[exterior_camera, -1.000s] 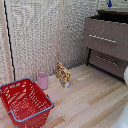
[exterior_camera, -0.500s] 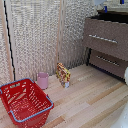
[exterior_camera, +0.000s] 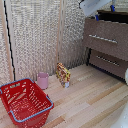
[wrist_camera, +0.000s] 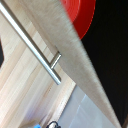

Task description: Transport the gripper mindfully toward the orange-red bowl and clasp it to elevate with ease. Ensure your robot's arm aligns efficiently with the top drawer's opening. Carefully slide the orange-red bowl into the designated spot with precision. After confirmation, withdraw the gripper gently. Close the drawer smoothly by transitioning the gripper to its handle.

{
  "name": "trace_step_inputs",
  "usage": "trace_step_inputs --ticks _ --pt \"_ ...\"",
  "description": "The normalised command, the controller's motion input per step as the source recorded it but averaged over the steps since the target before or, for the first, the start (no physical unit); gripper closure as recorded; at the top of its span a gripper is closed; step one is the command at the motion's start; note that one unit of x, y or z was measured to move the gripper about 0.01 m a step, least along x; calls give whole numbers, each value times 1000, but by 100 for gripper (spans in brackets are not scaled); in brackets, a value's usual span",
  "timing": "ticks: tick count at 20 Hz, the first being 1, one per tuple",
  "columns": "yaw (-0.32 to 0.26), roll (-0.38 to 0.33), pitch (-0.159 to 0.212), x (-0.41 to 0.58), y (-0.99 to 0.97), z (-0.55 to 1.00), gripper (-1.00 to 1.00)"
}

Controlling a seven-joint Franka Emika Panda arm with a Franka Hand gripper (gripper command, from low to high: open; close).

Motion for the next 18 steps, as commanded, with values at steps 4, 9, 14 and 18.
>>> trace_step_inputs --ticks 4,9,14,18 --pt "193 -367 75 -20 0 -262 -100" --pt "245 -329 69 0 -6 -355 -100" --pt "268 -302 76 0 -10 -403 -100" --pt "224 -304 113 0 16 -367 -100"
